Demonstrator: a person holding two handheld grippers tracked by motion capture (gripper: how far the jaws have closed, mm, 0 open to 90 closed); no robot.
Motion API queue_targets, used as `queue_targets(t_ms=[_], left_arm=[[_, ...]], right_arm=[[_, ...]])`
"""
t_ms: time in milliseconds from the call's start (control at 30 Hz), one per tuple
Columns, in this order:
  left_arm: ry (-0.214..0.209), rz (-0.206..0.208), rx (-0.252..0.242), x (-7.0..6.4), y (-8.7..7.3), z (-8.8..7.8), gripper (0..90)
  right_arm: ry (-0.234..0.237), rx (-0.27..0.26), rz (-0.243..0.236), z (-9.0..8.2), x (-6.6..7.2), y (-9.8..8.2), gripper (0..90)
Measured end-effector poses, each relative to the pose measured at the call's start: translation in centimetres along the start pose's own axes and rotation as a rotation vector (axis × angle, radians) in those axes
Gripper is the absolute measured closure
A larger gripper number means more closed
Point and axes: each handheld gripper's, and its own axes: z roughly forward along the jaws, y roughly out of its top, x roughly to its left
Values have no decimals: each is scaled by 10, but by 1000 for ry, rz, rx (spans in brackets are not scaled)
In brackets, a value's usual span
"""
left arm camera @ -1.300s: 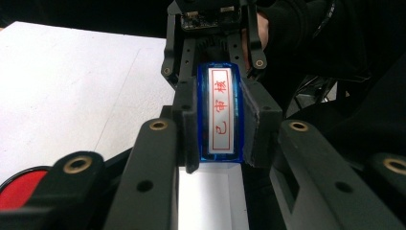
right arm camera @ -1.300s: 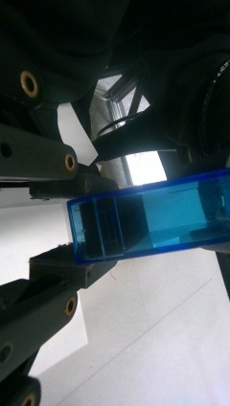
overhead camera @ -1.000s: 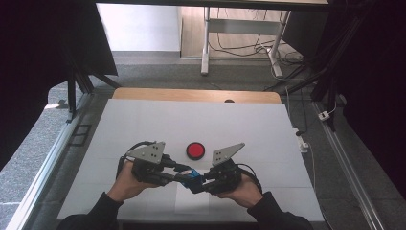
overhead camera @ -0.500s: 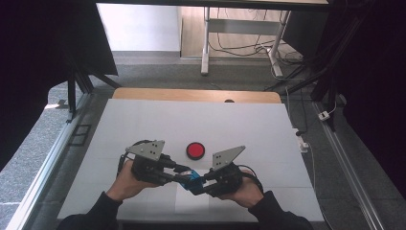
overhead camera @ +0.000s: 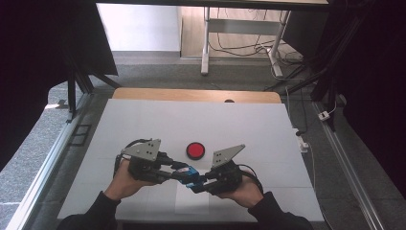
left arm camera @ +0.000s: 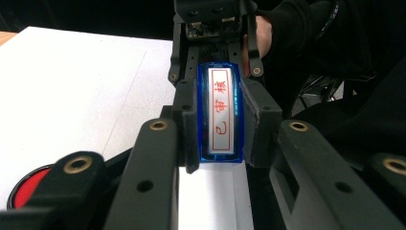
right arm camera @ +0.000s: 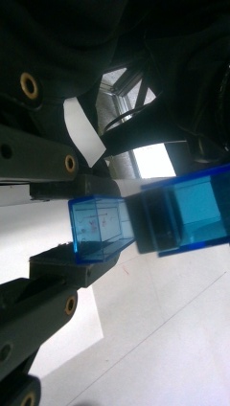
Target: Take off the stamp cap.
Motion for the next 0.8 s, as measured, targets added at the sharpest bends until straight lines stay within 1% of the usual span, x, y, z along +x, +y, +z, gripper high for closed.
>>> queue_targets(t_ms=[133,233,333,433,533,633,667,733,767,800], left_arm=[[4,-12,7,-1,0,2,703],[18,-32,7,-1,1,0,703],[24,-40,5,-1,1,-1,703],[40,-49,5,-1,0,-3,702],[49,-54,6,-1,0,-4,703],[55,-62,6,-1,-1,-5,702],[60,-64,6,-1,-1,-5,702],[71,-65,9,-1,-2,-5,702],[71,-65,9,-1,-2,-5,702],[74,-66,9,-1,-2,-5,702]], right_arm=[[-8,0,-18,-1,2,0,693],[-36,3,-35,-2,3,-1,693],[-65,6,-47,-3,4,-2,692],[-87,7,-60,-4,4,-3,692],[-116,-6,-79,-7,4,-4,691],[-142,0,-90,-9,4,-5,691],[-142,0,-90,-9,4,-5,691],[-165,-7,-83,-10,5,-6,691],[-165,-7,-83,-10,5,-6,691],[-182,-15,-73,-12,5,-6,691]])
